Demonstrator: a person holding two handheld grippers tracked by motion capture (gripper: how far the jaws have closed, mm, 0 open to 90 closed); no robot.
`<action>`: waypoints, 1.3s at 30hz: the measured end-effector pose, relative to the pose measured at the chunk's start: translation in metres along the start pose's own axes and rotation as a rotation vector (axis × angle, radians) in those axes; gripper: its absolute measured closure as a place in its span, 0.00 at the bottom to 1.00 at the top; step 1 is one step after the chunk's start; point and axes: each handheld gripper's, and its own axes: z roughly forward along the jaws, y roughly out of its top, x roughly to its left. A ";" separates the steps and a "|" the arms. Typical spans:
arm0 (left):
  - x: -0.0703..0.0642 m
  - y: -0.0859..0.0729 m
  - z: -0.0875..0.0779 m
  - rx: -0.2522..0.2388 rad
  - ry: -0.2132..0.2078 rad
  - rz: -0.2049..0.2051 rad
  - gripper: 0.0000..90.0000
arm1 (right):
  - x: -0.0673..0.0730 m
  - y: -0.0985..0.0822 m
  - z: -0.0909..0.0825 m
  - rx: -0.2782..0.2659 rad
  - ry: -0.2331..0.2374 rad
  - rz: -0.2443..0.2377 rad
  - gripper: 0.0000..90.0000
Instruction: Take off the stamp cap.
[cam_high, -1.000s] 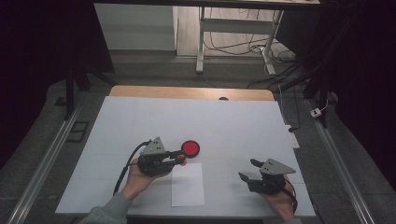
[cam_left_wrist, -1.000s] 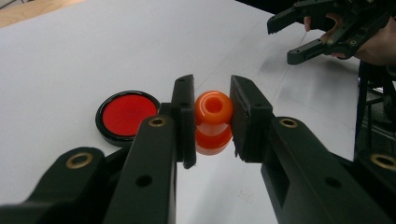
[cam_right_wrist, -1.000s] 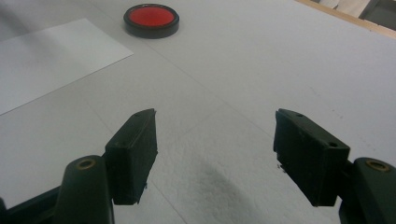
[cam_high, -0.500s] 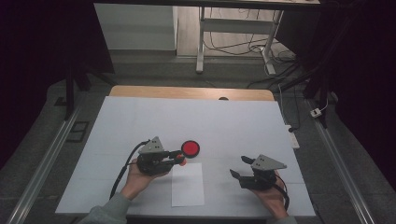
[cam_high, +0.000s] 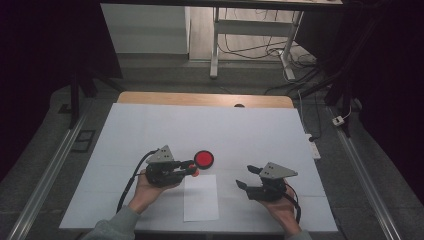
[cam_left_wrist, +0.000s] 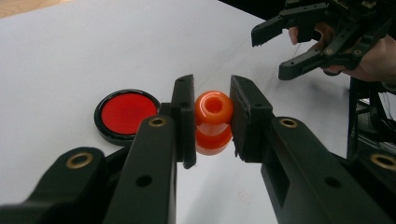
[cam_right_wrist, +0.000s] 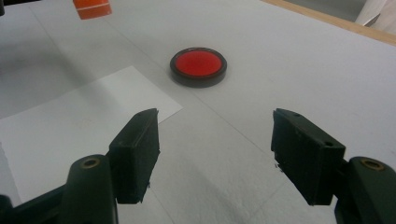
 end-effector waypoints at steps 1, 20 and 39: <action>0.000 0.001 0.000 -0.002 -0.001 0.003 0.80 | 0.000 0.000 0.000 0.000 0.000 0.000 0.36; -0.001 0.007 0.009 0.006 -0.017 0.021 0.80 | 0.021 0.012 0.023 0.030 0.054 -0.038 0.36; -0.004 0.006 0.014 0.020 -0.022 0.022 0.80 | 0.035 0.029 0.043 0.023 0.109 -0.080 0.36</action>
